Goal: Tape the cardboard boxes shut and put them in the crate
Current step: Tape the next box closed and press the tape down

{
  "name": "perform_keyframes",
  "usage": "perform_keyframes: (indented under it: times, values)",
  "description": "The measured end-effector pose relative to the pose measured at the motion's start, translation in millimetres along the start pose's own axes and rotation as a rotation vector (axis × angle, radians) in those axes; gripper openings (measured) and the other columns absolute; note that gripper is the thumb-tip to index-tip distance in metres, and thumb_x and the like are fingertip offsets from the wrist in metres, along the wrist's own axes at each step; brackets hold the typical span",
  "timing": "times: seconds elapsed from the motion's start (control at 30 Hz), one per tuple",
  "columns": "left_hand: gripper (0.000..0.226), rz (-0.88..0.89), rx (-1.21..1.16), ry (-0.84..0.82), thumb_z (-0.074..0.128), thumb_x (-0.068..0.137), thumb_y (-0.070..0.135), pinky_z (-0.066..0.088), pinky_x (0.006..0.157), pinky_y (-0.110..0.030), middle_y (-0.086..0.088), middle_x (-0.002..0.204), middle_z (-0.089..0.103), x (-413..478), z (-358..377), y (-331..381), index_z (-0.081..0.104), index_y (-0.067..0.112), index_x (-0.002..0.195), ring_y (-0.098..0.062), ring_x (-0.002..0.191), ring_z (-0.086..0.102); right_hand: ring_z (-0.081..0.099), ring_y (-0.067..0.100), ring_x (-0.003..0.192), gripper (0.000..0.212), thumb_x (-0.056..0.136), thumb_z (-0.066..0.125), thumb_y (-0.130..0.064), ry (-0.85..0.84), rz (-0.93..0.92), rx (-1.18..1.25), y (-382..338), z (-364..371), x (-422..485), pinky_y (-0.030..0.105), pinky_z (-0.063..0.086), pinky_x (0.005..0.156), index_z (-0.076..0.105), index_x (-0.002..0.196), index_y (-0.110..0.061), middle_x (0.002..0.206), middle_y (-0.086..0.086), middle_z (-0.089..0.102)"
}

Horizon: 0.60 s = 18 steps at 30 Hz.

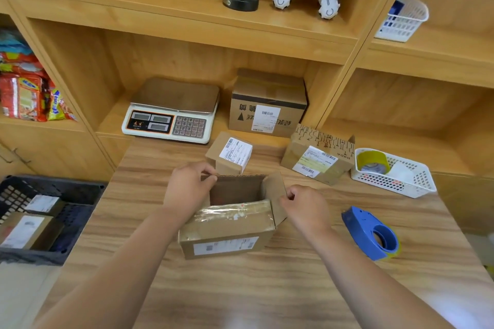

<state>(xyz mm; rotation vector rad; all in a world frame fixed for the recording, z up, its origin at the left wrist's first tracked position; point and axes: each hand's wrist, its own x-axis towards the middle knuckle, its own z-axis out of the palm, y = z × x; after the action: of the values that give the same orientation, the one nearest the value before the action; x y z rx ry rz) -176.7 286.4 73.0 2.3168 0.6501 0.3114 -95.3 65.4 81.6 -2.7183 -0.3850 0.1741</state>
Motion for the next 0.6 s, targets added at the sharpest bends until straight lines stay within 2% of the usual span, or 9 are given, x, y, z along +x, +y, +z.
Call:
perform_keyframes:
  times: [0.07,0.1,0.17,0.23,0.3,0.37,0.43,0.5,0.6]
  values:
    - [0.013,0.024,-0.040,0.008,0.058,0.090,0.015,0.038,0.062,-0.021,0.015,0.090,0.060,6,4,2,0.060,0.027,0.084,-0.010,0.083,0.053,0.050,0.026,0.064,0.027,0.082,0.054,-0.021,0.009,0.021,-0.023,2,-4,-2,0.026,0.021,0.053,0.043,0.058,-0.015,0.056,0.000,0.047]
    - [0.019,0.057,-0.056,0.017,0.056,0.090,0.010,0.035,0.059,-0.015,0.014,0.089,0.059,9,7,3,0.060,0.025,0.080,-0.005,0.078,0.052,0.047,0.024,0.062,0.028,0.083,0.054,-0.021,0.010,0.034,-0.029,3,-6,-3,0.026,0.022,0.053,0.042,0.058,-0.015,0.056,0.000,0.046]
    - [0.029,0.134,-0.077,0.056,0.052,0.087,-0.001,0.031,0.063,-0.008,0.011,0.090,0.057,15,11,4,0.061,0.022,0.072,-0.003,0.079,0.048,0.047,0.022,0.062,0.026,0.084,0.053,-0.022,0.019,0.051,-0.040,5,-8,-5,0.027,0.024,0.058,0.046,0.061,-0.013,0.058,0.001,0.049]
    - [0.032,0.211,-0.010,0.132,0.052,0.084,-0.006,0.029,0.072,-0.018,0.004,0.089,0.058,22,17,3,0.067,0.019,0.070,-0.013,0.088,0.043,0.052,0.022,0.064,0.024,0.086,0.053,-0.024,0.047,0.044,-0.050,4,-6,-9,0.026,0.027,0.063,0.054,0.067,-0.009,0.061,0.002,0.056]
    - [0.029,0.278,0.170,0.179,0.056,0.082,-0.005,0.025,0.075,-0.029,-0.002,0.090,0.063,30,21,-3,0.074,0.017,0.082,-0.021,0.090,0.041,0.055,0.020,0.067,0.020,0.086,0.052,-0.024,0.082,0.028,-0.051,1,-3,-11,0.027,0.027,0.060,0.059,0.073,-0.011,0.066,0.000,0.060]
    - [0.028,0.303,0.314,0.164,0.059,0.081,-0.003,0.024,0.074,-0.033,-0.005,0.098,0.066,35,23,-10,0.075,0.015,0.095,-0.026,0.094,0.043,0.056,0.018,0.073,0.012,0.085,0.054,-0.023,0.120,0.010,-0.036,-2,1,-12,0.027,0.028,0.061,0.062,0.080,-0.016,0.075,-0.003,0.062]
    - [0.027,0.310,0.425,0.073,0.059,0.083,0.007,0.023,0.078,-0.035,-0.005,0.112,0.066,37,23,-14,0.071,0.015,0.105,-0.028,0.105,0.042,0.057,0.015,0.079,0.009,0.084,0.057,-0.024,0.138,0.000,0.006,-3,5,-11,0.026,0.034,0.066,0.065,0.087,-0.019,0.083,-0.007,0.064]
    - [0.035,0.294,0.523,-0.100,0.057,0.088,0.027,0.025,0.091,-0.037,-0.001,0.132,0.055,38,20,-13,0.062,0.018,0.121,-0.025,0.120,0.038,0.058,0.013,0.079,0.010,0.085,0.058,-0.024,0.136,0.005,0.071,-3,5,-7,0.027,0.042,0.070,0.066,0.086,-0.019,0.083,-0.008,0.065]
    - [0.057,0.237,0.493,-0.341,0.055,0.089,0.048,0.021,0.109,-0.038,0.001,0.153,0.031,36,16,-9,0.043,0.024,0.139,-0.022,0.138,0.025,0.055,0.012,0.065,0.016,0.087,0.054,-0.021,0.113,0.009,0.134,-2,0,1,0.022,0.036,0.056,0.063,0.074,-0.017,0.068,-0.006,0.061]
